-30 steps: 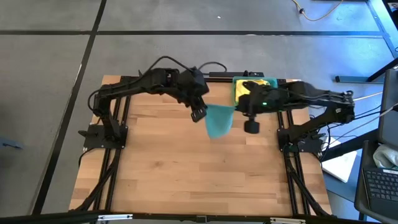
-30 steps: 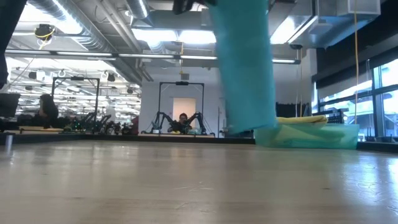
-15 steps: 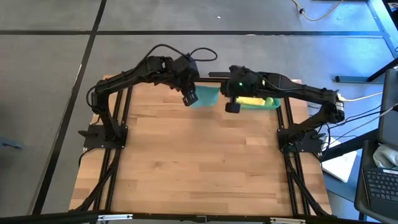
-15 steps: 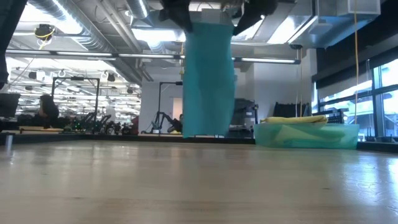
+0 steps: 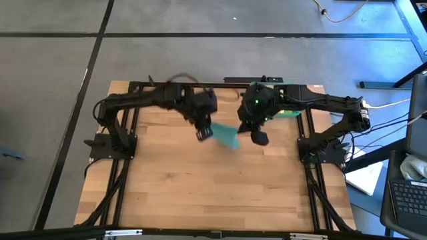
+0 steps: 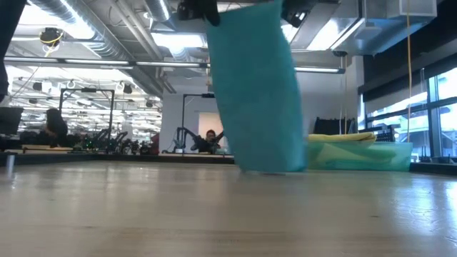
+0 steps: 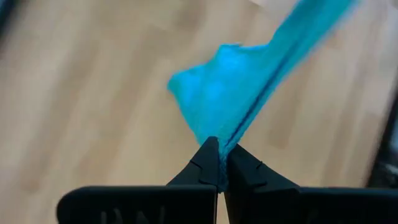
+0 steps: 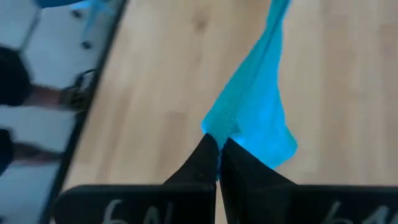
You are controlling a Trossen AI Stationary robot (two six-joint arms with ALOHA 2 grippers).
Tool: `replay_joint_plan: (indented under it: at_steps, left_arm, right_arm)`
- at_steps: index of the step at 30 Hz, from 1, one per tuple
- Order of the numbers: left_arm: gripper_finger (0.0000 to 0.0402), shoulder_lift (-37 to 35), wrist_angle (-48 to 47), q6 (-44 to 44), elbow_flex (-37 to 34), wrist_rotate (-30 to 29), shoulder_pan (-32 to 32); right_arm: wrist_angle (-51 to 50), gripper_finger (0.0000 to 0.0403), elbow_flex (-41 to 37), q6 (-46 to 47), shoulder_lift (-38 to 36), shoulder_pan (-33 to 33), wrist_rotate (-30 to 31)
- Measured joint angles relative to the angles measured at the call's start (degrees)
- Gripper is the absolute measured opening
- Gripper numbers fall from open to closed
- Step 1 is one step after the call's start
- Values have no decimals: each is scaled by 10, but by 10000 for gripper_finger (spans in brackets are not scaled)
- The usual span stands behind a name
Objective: Fold microfiber towels
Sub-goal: Fold the blue microfiber cloth
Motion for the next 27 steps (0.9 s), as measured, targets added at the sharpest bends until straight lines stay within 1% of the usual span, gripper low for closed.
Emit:
replay_joint_plan:
  at_steps: [4,8,10,11,14,16,18,22,23,25,27]
  left_arm:
    - [0,0,13,-56,-43,18,-68]
    - [0,1,57,-93,-73,38,-127]
    - [0,1,73,-98,-73,35,-145]
    - [0,0,79,-98,-73,25,-149]
    - [0,0,70,-85,-73,-29,-144]
    - [0,0,60,-55,-73,-62,-130]
    - [0,0,52,-14,-74,-94,-112]
    - [0,0,46,65,-74,-165,-59]
    - [0,-2,48,76,-74,-180,-44]
    - [0,-11,55,85,-74,-196,-18]
    - [0,-24,60,88,-71,-201,5]
  right_arm:
    - [-3,6,-15,36,0,38,-33]
    - [9,6,-52,66,1,75,-87]
    - [18,6,-71,65,1,94,-88]
    - [18,6,-77,64,1,102,-73]
    - [17,6,-85,47,0,109,2]
    - [11,6,-84,30,0,107,75]
    - [8,6,-74,7,0,98,161]
    - [15,6,-48,-38,-1,77,363]
    - [20,6,-40,-46,-1,72,405]
    - [24,6,-21,-68,-1,63,453]
    - [26,6,-3,-82,-1,57,470]
